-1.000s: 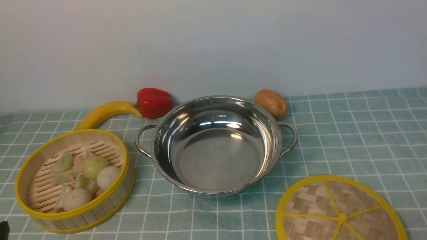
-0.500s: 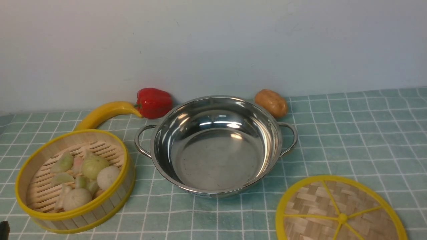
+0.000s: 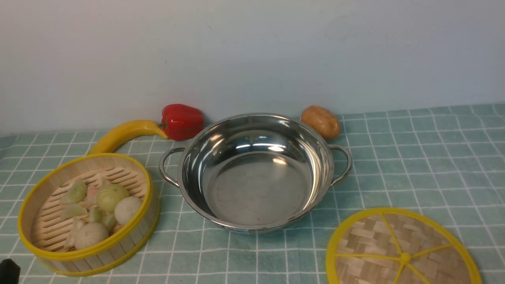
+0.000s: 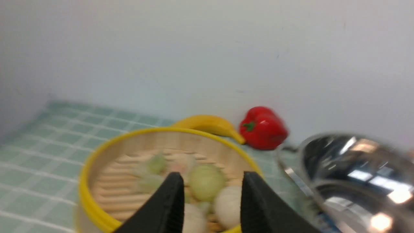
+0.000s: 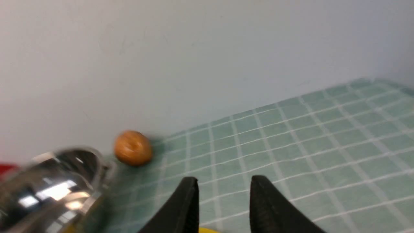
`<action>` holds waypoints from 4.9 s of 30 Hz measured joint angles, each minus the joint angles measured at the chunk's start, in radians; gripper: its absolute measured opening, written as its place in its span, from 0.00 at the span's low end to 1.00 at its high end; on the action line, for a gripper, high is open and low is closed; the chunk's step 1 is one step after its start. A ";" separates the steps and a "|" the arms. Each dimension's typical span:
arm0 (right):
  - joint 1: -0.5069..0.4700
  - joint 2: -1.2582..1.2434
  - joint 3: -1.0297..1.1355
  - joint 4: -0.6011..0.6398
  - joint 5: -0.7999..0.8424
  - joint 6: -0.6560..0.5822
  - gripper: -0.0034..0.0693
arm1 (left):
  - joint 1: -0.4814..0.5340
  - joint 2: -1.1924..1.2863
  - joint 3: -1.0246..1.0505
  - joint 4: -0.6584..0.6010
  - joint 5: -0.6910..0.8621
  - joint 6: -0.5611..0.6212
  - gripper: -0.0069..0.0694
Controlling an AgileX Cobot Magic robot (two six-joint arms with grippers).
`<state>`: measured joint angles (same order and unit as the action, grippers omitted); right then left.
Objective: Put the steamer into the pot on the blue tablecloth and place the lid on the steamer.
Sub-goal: 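Grasp the rim of the steamer basket holding the buns with the left gripper, then place the bamboo steamer basket with dumplings into the steel pot with the left gripper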
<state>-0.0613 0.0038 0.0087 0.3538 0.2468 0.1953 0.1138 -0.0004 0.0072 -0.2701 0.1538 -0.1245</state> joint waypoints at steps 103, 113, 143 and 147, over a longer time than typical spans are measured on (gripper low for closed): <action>0.181 0.517 -0.771 0.188 0.964 -0.412 0.38 | 0.341 1.844 -1.041 0.124 0.422 0.238 0.16; 0.181 0.517 -0.771 0.208 0.968 -0.412 0.38 | 0.341 1.846 -1.187 0.158 0.522 0.198 0.13; 0.181 0.517 -0.771 0.235 0.982 -0.335 0.38 | -0.412 2.097 -1.877 0.265 0.889 0.124 0.13; 0.181 0.517 -0.771 0.240 0.982 -0.334 0.38 | -0.416 2.150 -1.890 0.318 0.896 0.089 0.13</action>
<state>0.1198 0.5209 -0.7623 0.5937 1.2292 -0.1385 -0.3019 2.1499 -1.8831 0.0474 1.0497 -0.0356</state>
